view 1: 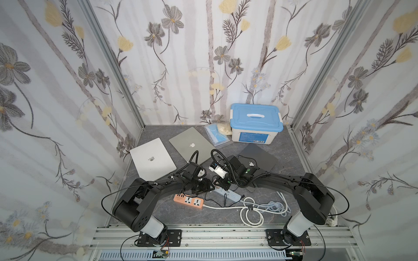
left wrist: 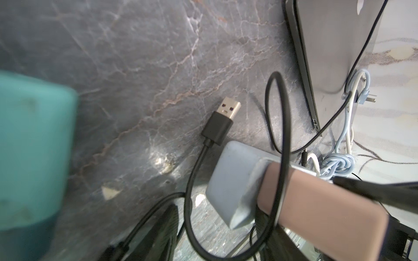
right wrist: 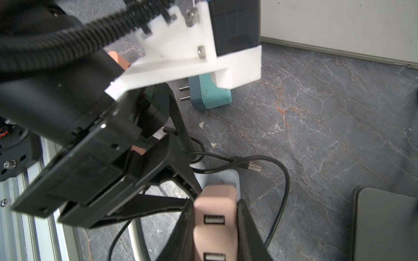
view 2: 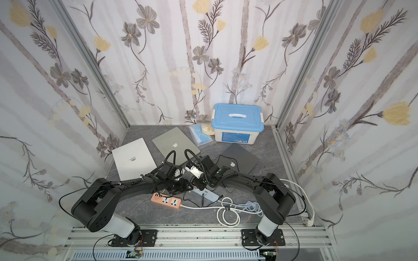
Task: Unplug the laptop charger
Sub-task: Remove the plug from the socket.
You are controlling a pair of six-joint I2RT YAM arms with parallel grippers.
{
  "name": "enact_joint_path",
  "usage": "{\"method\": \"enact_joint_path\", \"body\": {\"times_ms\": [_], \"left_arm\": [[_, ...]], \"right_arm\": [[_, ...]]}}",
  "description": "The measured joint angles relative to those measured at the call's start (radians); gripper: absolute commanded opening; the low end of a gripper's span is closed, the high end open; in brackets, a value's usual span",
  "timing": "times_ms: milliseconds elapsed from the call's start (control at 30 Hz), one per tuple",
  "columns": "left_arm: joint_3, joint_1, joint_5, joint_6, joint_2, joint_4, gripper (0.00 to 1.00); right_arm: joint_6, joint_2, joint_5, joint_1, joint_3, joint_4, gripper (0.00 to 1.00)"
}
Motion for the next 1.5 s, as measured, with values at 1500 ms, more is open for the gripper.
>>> {"method": "enact_joint_path", "body": {"times_ms": [1500], "left_arm": [[-0.030,-0.006,-0.082,-0.004,-0.048,-0.019,0.57]], "right_arm": [[-0.064,0.035,-0.026,0.006,0.024,-0.024,0.09]]}}
